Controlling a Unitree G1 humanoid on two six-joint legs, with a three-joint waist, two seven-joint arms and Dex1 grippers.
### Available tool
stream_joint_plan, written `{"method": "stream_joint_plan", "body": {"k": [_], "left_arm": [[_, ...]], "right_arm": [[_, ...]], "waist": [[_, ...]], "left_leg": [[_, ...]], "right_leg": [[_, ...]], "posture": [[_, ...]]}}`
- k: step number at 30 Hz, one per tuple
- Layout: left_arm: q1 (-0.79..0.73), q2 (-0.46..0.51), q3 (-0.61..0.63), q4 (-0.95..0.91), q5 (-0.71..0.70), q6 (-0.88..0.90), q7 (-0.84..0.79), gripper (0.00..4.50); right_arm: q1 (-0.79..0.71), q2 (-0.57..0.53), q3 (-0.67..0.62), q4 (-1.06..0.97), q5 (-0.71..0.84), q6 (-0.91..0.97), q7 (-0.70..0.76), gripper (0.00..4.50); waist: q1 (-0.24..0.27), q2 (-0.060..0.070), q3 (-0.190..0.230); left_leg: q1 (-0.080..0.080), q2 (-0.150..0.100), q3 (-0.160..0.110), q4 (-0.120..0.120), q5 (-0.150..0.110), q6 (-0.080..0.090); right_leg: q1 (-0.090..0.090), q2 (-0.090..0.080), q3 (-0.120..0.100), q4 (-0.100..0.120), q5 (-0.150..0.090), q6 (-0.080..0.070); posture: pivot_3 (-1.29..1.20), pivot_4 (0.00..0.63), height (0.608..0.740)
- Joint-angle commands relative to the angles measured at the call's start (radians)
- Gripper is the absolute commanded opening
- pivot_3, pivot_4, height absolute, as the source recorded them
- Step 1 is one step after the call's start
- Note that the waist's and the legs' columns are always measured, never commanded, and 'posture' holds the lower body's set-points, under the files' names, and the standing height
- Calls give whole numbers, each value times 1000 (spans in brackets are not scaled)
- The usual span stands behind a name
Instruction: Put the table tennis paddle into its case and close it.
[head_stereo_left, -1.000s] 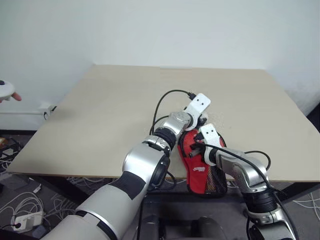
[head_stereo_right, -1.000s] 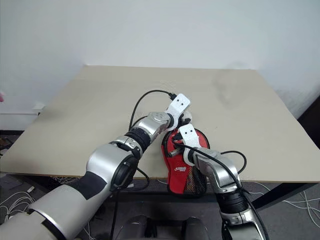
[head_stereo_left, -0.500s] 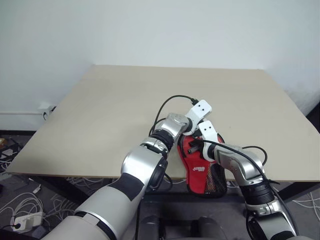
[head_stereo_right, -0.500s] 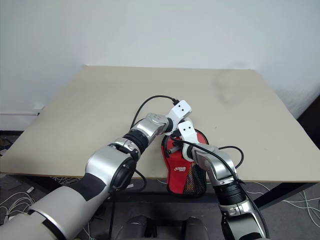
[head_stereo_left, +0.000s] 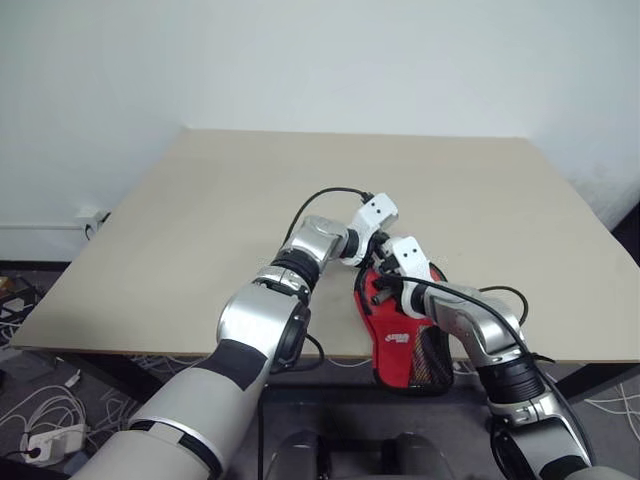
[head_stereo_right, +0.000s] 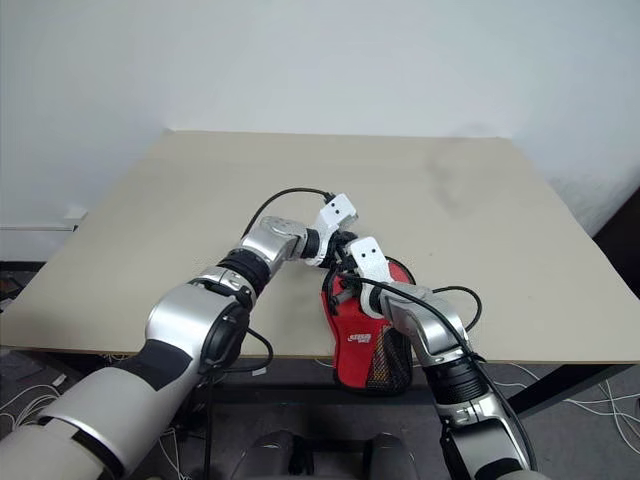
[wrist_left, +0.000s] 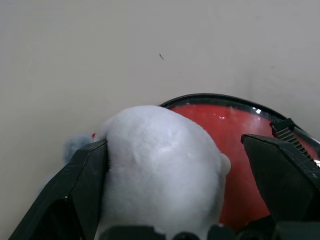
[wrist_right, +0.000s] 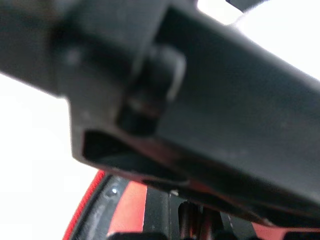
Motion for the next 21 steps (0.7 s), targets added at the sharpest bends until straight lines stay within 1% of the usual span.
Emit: {"method": "stream_joint_plan", "body": {"k": [1,7,12,17,21], "left_arm": [[-75,33,62,-75,-84,-12,-64,4474],[-86,85,90,-74,-127,64,-134,4474],[-81,121,101,-80,-149,106,-140,4474],[-69,155,87,-88,-147,117,-168,4474],[-52,215,78,-102,-146,127,-233,4474]], "right_arm": [[3,-10,10,53,-21,7,1,0],[-9,-6,18,75,-29,-10,12,0],[-19,-2,14,88,-38,-21,22,0],[-28,-2,10,97,-40,-33,30,0],[-33,-15,-27,59,-11,-19,52,0]], "waist": [[0,0,0],[-1,0,0],[-6,0,0],[-11,0,0],[-14,0,0]], "left_leg": [[0,0,0,0,0,0],[0,0,1,0,0,0],[0,0,0,1,0,0],[0,0,0,1,2,-3],[0,0,0,1,2,-5]], "right_leg": [[0,0,0,0,0,0],[0,0,0,1,0,0],[1,0,0,1,0,0],[1,1,0,2,0,1],[0,1,0,2,0,1]], "posture": [[0,0,724],[0,0,724],[0,0,724],[0,0,724],[0,0,724]]}}
